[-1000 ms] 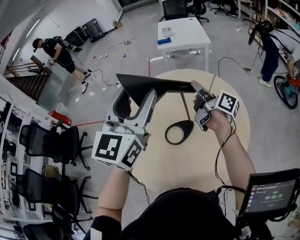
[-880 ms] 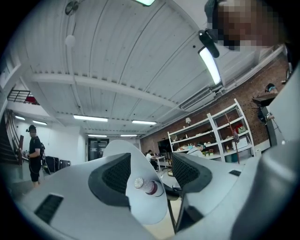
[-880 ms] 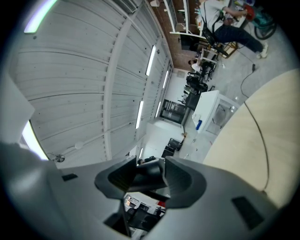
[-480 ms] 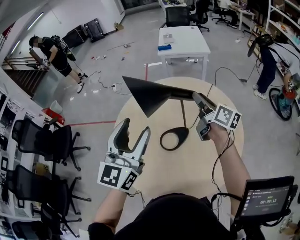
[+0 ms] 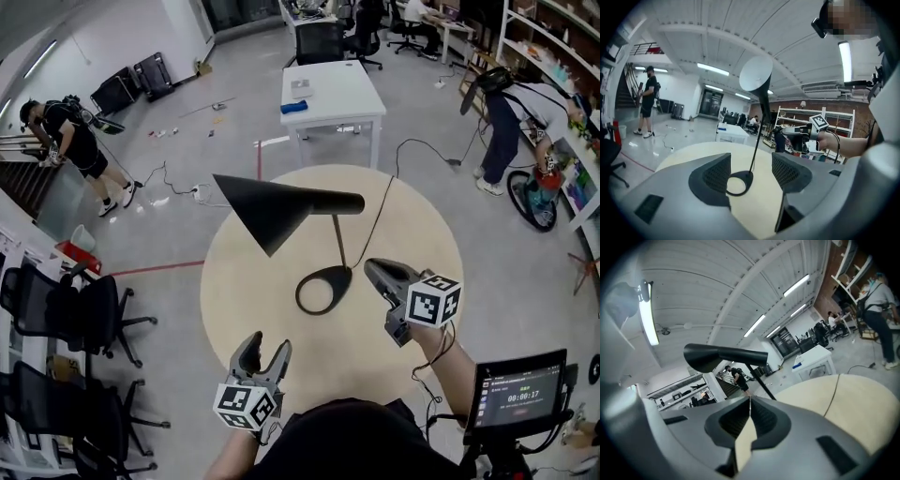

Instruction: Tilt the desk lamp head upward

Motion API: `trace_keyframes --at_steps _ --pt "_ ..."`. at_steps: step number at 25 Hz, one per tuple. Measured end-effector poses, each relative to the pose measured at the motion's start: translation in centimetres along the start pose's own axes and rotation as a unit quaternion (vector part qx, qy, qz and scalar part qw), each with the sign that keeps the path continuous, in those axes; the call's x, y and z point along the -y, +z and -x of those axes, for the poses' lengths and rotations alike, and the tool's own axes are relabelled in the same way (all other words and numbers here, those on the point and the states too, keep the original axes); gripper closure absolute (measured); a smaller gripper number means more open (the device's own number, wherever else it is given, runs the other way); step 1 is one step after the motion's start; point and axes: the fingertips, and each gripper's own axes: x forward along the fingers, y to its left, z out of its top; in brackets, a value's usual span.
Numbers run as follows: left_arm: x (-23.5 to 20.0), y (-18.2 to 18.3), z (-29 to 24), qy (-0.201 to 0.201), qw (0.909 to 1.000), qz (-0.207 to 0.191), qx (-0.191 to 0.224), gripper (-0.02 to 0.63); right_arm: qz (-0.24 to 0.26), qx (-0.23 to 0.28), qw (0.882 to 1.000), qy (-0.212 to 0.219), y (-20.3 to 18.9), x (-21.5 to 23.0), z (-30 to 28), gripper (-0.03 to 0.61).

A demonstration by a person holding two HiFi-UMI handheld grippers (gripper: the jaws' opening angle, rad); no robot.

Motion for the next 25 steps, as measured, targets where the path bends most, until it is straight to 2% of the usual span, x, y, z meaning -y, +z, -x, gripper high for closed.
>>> trace_keyframes --at_steps 3,8,11,13,17,21,24,25 --pt "1.0 -2.2 -0.2 -0.020 0.9993 0.021 -0.022 0.330 -0.009 -0.028 1.000 -0.004 -4.4 -0.6 2.3 0.574" --pt "3.2 -3.1 -0.9 -0.072 0.9938 0.077 -0.036 0.330 -0.052 -0.062 0.997 0.001 -12.6 -2.9 5.6 0.574" --pt "3.8 -3.6 -2.1 -0.087 0.9920 0.076 -0.052 0.330 -0.066 -0.049 0.996 -0.026 -14.1 -2.4 7.3 0.575" --pt "4.1 -3.8 -2.5 -0.098 0.9903 0.079 -0.060 0.330 -0.039 -0.039 0.998 -0.039 -13.5 -2.9 7.9 0.574" --pt "5.2 -3.9 -2.9 -0.130 0.9867 0.075 -0.063 0.331 0.058 -0.029 0.996 -0.066 -10.9 -4.5 7.8 0.574" --pt "7.0 -3.6 -3.7 -0.164 0.9829 0.060 -0.058 0.424 0.111 -0.017 0.990 -0.084 -9.1 -5.4 7.6 0.574" --pt "7.5 -3.7 -3.6 -0.177 0.9811 0.056 -0.056 0.581 0.125 -0.015 0.988 -0.085 -9.2 -6.4 7.7 0.574" --pt "7.5 -3.9 -3.6 -0.178 0.9809 0.053 -0.059 0.609 0.130 -0.015 0.988 -0.087 -9.3 -6.6 7.7 0.574"
